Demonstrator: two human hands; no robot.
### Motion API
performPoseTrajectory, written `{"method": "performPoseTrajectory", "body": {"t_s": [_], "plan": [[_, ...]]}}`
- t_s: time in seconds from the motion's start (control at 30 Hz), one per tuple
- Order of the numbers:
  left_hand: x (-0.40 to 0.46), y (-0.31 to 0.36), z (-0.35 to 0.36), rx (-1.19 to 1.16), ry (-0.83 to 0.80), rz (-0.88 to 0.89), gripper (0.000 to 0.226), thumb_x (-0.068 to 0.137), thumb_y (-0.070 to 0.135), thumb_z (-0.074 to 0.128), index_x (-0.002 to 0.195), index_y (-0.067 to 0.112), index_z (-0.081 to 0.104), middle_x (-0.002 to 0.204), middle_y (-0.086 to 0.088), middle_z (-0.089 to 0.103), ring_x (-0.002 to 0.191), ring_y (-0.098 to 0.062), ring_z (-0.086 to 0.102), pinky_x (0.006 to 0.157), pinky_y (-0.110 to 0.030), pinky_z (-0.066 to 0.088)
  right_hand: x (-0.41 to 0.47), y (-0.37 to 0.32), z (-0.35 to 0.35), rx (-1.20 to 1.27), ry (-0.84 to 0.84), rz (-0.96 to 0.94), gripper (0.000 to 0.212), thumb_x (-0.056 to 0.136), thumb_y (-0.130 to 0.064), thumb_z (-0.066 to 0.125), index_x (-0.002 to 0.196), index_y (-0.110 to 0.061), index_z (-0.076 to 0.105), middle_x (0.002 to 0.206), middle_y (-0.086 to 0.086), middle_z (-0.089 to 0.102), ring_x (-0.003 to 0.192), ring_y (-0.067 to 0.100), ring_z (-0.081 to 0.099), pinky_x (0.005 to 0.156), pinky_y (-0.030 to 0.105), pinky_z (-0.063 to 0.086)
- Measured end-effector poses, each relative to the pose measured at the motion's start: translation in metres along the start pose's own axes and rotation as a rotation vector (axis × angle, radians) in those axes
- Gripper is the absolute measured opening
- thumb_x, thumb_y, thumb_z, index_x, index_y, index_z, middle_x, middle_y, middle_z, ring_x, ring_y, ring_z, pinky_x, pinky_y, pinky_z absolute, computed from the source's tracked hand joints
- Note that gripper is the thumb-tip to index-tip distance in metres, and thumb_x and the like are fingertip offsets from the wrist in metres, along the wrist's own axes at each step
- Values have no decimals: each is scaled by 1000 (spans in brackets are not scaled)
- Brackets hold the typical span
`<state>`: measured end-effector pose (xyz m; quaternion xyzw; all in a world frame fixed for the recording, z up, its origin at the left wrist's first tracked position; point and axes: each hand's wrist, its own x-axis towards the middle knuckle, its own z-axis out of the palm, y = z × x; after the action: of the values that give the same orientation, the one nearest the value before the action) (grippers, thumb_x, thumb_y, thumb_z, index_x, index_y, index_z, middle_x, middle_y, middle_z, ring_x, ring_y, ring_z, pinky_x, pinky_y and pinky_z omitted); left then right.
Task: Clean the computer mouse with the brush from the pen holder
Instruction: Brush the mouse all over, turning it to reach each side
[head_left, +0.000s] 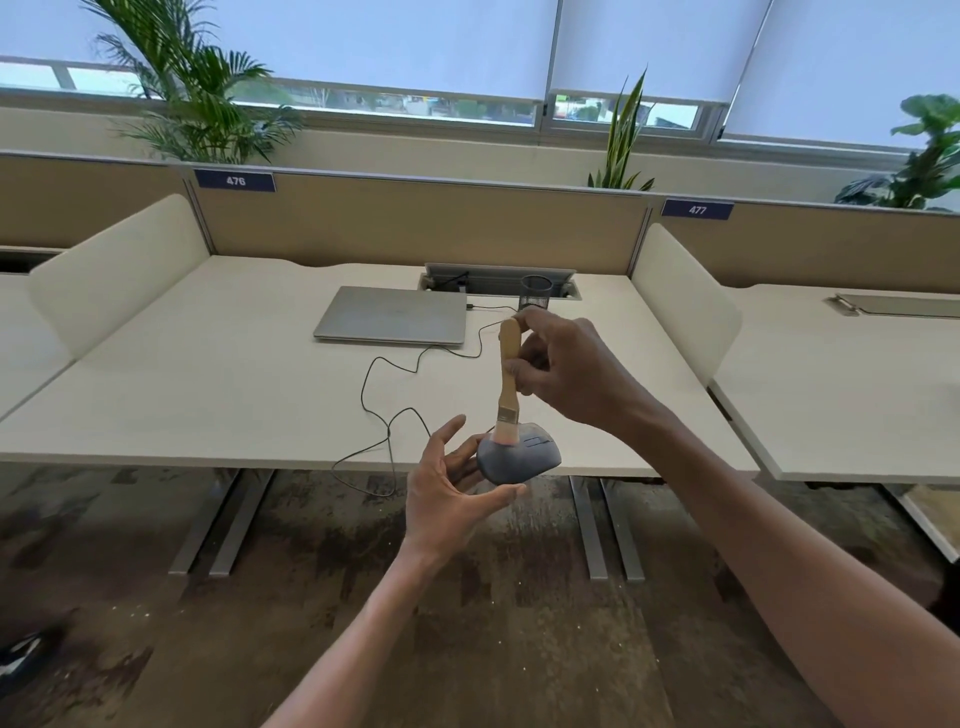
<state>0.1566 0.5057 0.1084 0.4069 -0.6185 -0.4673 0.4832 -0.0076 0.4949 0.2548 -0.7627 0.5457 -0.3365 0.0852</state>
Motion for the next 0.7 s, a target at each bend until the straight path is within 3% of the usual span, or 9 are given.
{"method": "performPoseTrajectory", "body": {"t_s": [0.1,0.2,0.27,0.5,0.7], "plan": [[-2,-3,-1,6,3,-6,105,50,40,92,142,26,43,132,-10,65,108,0,67,91,-20,54,1,5,-1,-19,48,35,25,92,-4,67,115,-1,58,89,16,74,72,26,73,74,38,63],[-1,-3,-1,6,6,1,104,52,37,93,142,29,42,132,-10,65,112,-6,68,92,-24,55,1,-1,0,38,77,36,22,92,-4,67,112,-1,58,85,16,74,68,24,74,68,36,64],[0,-3,0,0,-5,7,102,53,35,93,141,32,41,133,-9,64,113,-5,67,91,-24,56,4,-7,4,54,50,24,24,92,-3,68,114,0,58,86,16,75,69,23,74,68,33,64],[-5,-4,-1,10,-15,5,110,52,40,93,146,26,39,132,-10,65,112,-1,66,95,-28,55,15,-5,13,-143,19,8,26,92,-6,67,116,2,61,88,16,73,69,29,71,71,45,63],[-4,-3,-2,-3,-4,15,113,52,32,94,148,26,36,130,-11,66,112,-7,68,95,-30,56,21,-15,17,-40,-43,48,18,91,-4,67,107,3,62,82,17,73,67,30,72,68,46,62]]}}
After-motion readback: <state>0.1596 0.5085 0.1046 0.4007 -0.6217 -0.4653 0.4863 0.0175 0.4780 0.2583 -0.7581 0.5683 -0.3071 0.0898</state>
